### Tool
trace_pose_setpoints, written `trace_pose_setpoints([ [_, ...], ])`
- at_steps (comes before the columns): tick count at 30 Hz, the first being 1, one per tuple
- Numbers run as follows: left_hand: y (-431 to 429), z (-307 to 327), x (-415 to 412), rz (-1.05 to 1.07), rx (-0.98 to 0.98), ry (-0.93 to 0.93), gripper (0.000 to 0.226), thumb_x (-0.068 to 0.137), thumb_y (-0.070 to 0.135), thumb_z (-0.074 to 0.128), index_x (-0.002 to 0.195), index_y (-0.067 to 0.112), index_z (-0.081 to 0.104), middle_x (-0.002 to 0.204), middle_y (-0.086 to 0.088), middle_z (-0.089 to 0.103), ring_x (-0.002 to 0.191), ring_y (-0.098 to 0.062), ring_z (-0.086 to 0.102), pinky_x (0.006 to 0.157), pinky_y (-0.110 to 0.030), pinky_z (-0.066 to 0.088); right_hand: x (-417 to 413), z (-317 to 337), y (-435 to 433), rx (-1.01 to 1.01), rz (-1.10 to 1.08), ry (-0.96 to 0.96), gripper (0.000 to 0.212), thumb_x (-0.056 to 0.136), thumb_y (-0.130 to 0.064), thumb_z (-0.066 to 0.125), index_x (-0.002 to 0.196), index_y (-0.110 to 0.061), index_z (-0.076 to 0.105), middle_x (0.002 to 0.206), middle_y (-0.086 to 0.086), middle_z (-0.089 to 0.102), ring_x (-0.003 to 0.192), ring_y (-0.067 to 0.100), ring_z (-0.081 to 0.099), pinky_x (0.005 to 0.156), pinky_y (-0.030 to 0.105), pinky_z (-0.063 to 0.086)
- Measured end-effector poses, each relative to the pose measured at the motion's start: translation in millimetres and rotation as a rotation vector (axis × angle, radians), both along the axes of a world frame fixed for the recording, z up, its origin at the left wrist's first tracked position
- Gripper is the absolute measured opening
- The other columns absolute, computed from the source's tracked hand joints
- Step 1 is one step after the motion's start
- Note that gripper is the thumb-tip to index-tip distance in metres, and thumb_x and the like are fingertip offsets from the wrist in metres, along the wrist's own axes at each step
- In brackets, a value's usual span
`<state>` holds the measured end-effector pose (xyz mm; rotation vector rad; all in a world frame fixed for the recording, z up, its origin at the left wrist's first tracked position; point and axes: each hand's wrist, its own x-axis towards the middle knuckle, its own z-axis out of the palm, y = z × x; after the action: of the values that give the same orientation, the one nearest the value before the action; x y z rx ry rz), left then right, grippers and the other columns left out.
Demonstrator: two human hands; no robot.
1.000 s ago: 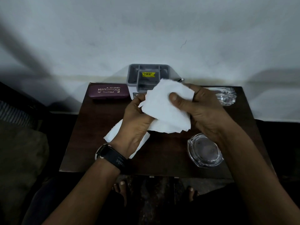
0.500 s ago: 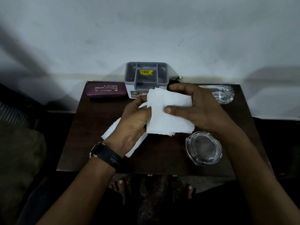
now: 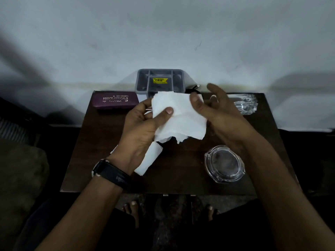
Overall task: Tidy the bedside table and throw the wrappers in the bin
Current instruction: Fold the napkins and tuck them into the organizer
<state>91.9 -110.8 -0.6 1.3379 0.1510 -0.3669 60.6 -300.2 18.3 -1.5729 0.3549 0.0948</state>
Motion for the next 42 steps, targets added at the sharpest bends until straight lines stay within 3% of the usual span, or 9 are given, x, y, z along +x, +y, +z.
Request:
trace_pose_setpoints([
  [2, 2.6, 4.4, 0.2, -0.012, -0.12, 0.058, 0.049, 0.083, 0.006, 0.079, 0.131, 0.006, 0.067, 0.116, -0.014, 0.079, 0.103, -0.03, 0.077, 0.081, -0.046, 0.066, -3.7, 4.0, 3.2, 0.326, 0.157, 0.099, 0.072, 0.081, -0.053, 0.072, 0.139, -0.015, 0.057, 0.131, 0.006, 0.071, 0.123, 0.026, 0.067, 0.1, 0.045, 0.057],
  [5, 3.7, 8.1, -1.2, -0.045, -0.174, 0.097, 0.052, 0.08, 0.01, 0.079, 0.131, 0.006, 0.067, 0.119, -0.013, 0.078, 0.107, -0.03, 0.077, 0.083, -0.047, 0.065, -9.4, 7.6, 14.0, 0.546, 0.213, 0.158, 0.04, 0.088, -0.031, 0.066, 0.123, -0.013, 0.068, 0.122, 0.009, 0.075, 0.114, 0.025, 0.072, 0.091, 0.04, 0.061],
  [12, 9.2, 6.1, 0.5, 0.113, 0.212, -0.063, 0.042, 0.085, 0.019, 0.085, 0.125, 0.017, 0.071, 0.103, 0.003, 0.081, 0.094, -0.014, 0.079, 0.07, -0.034, 0.065, 1.7, -7.8, 17.7, 0.363, -0.004, 0.125, 0.034, 0.09, -0.007, 0.072, 0.123, 0.001, 0.069, 0.116, 0.014, 0.077, 0.107, 0.03, 0.074, 0.078, 0.039, 0.065],
  [15, 12.0, 12.1, 1.5, -0.024, -0.176, 0.165, 0.052, 0.087, 0.032, 0.079, 0.134, 0.013, 0.068, 0.124, -0.009, 0.077, 0.113, -0.029, 0.074, 0.095, -0.051, 0.061, 1.4, -8.2, 20.1, 0.295, -0.006, 0.075, 0.031, 0.09, -0.007, 0.073, 0.12, 0.0, 0.071, 0.114, 0.015, 0.077, 0.107, 0.032, 0.074, 0.093, 0.052, 0.058],
  [19, 13.9, 21.3, -6.3, -0.275, -0.521, 0.338, 0.046, 0.097, 0.032, 0.06, 0.132, 0.003, 0.068, 0.122, -0.018, 0.073, 0.106, -0.032, 0.074, 0.101, -0.044, 0.058, -0.7, -5.4, 29.6, 0.352, 0.086, -0.004, 0.023, 0.09, -0.001, 0.071, 0.112, -0.004, 0.074, 0.106, 0.012, 0.079, 0.095, 0.024, 0.077, 0.083, 0.038, 0.064],
  [24, 25.3, 22.3, -4.7, -0.248, -0.434, 0.263, 0.026, 0.087, 0.02, 0.066, 0.101, 0.01, 0.084, 0.118, -0.015, 0.078, 0.105, -0.028, 0.077, 0.093, -0.046, 0.062, 9.4, -16.1, 42.3, 0.008, 0.007, -0.118, 0.02, 0.085, -0.006, 0.081, 0.104, -0.01, 0.077, 0.099, 0.005, 0.081, 0.088, 0.016, 0.077, 0.079, 0.034, 0.065],
  [33, 47.4, 4.0, 5.9, 0.007, -0.207, 0.31, 0.034, 0.097, -0.005, 0.058, 0.13, 0.002, 0.064, 0.125, -0.017, 0.074, 0.111, -0.033, 0.074, 0.076, -0.039, 0.067, 22.0, -22.3, 52.0, -0.058, 0.03, -0.01, 0.009, 0.089, -0.028, 0.079, 0.097, -0.024, 0.076, 0.097, -0.001, 0.08, 0.089, 0.016, 0.077, 0.079, 0.037, 0.065],
  [38, 76.8, 0.2, 13.5, 0.29, -0.187, 0.319, 0.028, 0.099, -0.003, 0.057, 0.124, 0.006, 0.068, 0.123, -0.013, 0.075, 0.11, -0.029, 0.072, 0.09, -0.042, 0.062, 25.1, -46.2, 45.1, -0.653, 0.06, 0.084, 0.037, 0.094, -0.039, 0.071, 0.123, -0.017, 0.07, 0.117, -0.002, 0.069, 0.11, 0.013, 0.064, 0.088, 0.024, 0.045],
  [42, 92.6, -3.6, 14.1, 0.374, -0.187, 0.339, 0.032, 0.098, 0.002, 0.058, 0.128, 0.006, 0.068, 0.119, -0.01, 0.078, 0.104, -0.028, 0.076, 0.084, -0.04, 0.065, 29.2, -73.4, 62.5, -0.905, 0.137, 0.118, 0.052, 0.091, -0.05, 0.068, 0.129, -0.015, 0.065, 0.129, 0.012, 0.056, 0.124, 0.035, 0.053, 0.103, 0.04, 0.047],
])
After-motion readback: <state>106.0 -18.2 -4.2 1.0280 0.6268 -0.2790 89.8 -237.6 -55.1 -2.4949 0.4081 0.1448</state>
